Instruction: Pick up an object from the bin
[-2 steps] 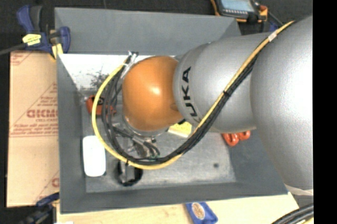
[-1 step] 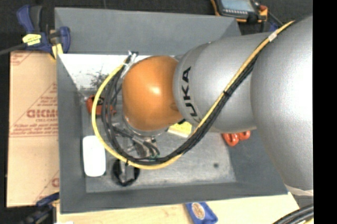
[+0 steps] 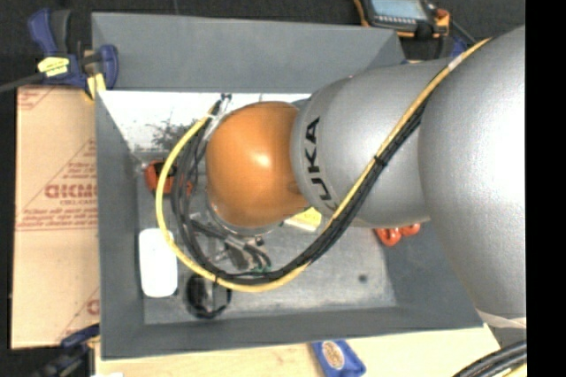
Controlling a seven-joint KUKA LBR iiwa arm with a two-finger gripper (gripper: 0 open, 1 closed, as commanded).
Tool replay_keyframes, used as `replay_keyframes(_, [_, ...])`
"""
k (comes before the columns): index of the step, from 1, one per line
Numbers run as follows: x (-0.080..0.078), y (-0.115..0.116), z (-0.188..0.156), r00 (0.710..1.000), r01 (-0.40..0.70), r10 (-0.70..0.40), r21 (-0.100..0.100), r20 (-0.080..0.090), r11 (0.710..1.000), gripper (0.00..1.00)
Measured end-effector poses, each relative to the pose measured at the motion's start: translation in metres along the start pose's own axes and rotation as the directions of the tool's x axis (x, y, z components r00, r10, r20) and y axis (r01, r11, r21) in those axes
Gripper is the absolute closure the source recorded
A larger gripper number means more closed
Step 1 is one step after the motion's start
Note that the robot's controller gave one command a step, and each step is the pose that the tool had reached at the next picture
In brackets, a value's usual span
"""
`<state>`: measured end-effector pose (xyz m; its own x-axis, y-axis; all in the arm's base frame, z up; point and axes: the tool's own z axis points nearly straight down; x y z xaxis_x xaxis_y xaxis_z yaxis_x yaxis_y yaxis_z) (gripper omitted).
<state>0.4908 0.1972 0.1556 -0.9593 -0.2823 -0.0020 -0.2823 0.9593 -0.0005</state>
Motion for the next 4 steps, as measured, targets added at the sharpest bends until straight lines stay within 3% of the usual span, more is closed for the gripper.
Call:
replay_keyframes(1, [0.008,-0.023,0.030,1.000,0.029,-0.029,-0.001,0.001,1.000,0.00])
replay_keyframes(2, [-0.027,-0.036,0.063,0.997,0.078,-0.078,-0.001,0.001,0.997,1.00])
replay_keyframes(3, [-0.027,-0.036,0.063,0.997,0.077,-0.077,-0.001,0.001,0.997,1.00])
replay_keyframes(4, [-0.038,-0.035,0.021,0.997,0.076,-0.076,0.000,-0.007,0.997,1.00])
